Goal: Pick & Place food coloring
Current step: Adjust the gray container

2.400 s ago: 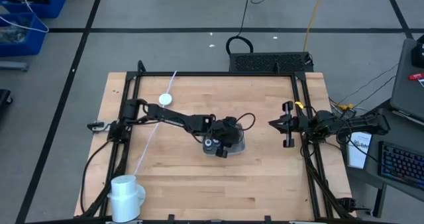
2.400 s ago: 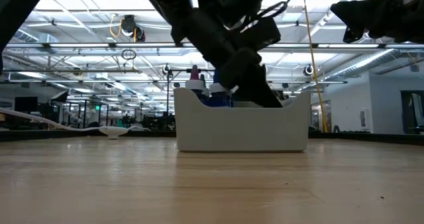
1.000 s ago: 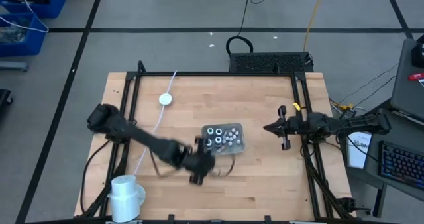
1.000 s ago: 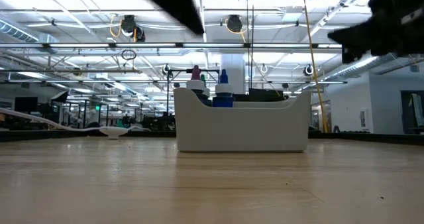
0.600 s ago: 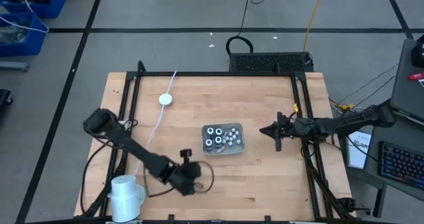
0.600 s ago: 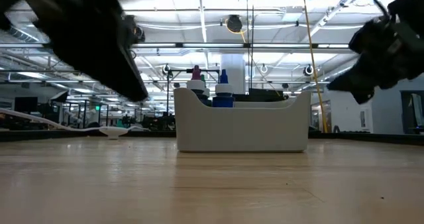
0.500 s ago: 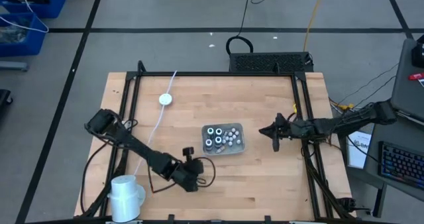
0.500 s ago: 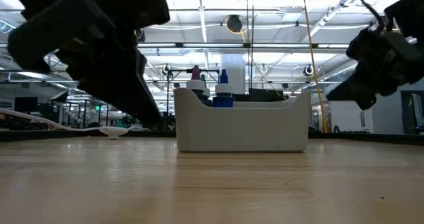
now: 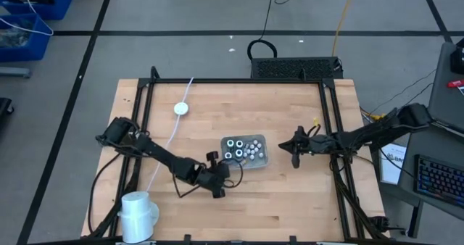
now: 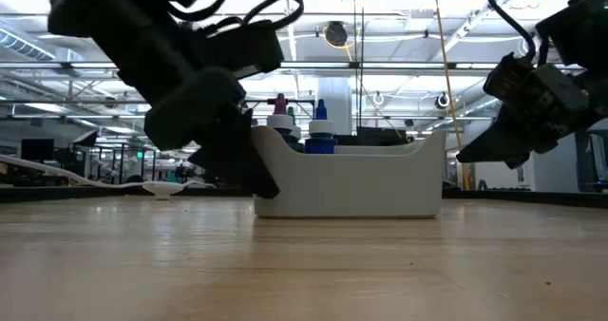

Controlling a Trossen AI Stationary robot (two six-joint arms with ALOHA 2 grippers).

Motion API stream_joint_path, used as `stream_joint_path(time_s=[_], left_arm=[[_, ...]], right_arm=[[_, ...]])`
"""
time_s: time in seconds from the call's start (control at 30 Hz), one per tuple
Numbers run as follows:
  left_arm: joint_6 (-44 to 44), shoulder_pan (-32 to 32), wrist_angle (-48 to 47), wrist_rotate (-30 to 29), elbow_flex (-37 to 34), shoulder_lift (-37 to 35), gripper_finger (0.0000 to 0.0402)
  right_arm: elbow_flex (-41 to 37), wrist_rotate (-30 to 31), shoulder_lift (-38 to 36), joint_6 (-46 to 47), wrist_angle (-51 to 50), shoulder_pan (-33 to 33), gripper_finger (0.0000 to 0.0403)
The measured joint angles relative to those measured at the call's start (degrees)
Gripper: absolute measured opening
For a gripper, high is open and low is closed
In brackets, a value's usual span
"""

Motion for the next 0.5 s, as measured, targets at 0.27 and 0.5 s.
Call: stream_joint_path(time_s=[0.27, 0.5], left_arm=[[2.0, 3.4, 0.1, 0.7, 0.0, 0.0, 0.0004], [4.3, 6.0, 0.2, 1.7, 0.0, 0.0, 0.0004]], right_arm=[[0.0, -1.3, 7.0, 0.6, 7.7, 0.0, 0.0], [0.0, -1.3, 11.8, 1.2, 13.0, 0.0, 0.0]])
